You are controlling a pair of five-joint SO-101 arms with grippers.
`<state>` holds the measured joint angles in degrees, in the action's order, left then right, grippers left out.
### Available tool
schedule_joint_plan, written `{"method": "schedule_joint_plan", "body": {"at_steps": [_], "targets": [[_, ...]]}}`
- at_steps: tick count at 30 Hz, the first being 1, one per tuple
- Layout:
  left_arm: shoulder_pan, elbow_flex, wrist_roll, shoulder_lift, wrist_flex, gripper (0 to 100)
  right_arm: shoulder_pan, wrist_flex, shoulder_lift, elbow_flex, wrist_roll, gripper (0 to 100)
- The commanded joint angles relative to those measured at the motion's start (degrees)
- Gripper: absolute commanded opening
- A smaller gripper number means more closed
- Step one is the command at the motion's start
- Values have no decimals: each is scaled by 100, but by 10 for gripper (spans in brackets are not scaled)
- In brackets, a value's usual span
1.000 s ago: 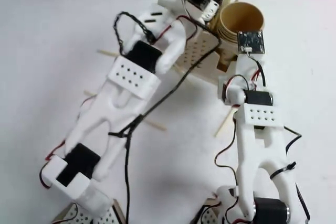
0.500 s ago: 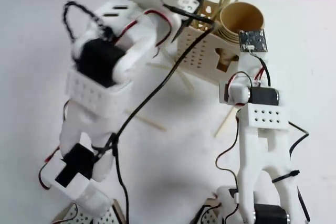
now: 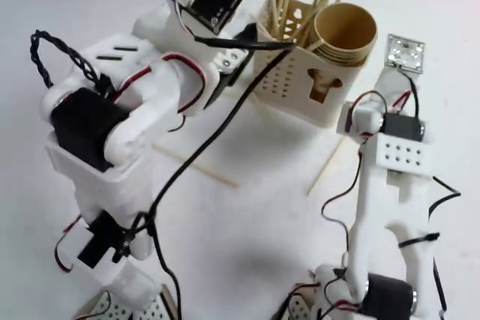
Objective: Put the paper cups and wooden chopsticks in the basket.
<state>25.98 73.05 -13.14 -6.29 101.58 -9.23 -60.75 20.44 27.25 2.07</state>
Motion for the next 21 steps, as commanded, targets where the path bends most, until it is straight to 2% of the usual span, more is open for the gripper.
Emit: {"method": "schedule_joint_plan", "body": {"at_steps": [1, 8, 12, 18, 21], "targets": [[-251, 202, 88, 84, 88, 109, -242, -22, -303, -519, 88, 67], [-259, 185, 97, 66, 97, 109, -435, -48, -1947, -1705, 413, 71], [-295, -554, 79, 84, 88, 110, -444, -171, -3090, -2620, 879, 73], [-532, -1266, 62, 84, 70, 110, -400, -1015, -4629, -4281, 905, 197], [-743, -1284, 53, 66, 70, 110, -347, -1235, -5358, -5020, 905, 204]]}}
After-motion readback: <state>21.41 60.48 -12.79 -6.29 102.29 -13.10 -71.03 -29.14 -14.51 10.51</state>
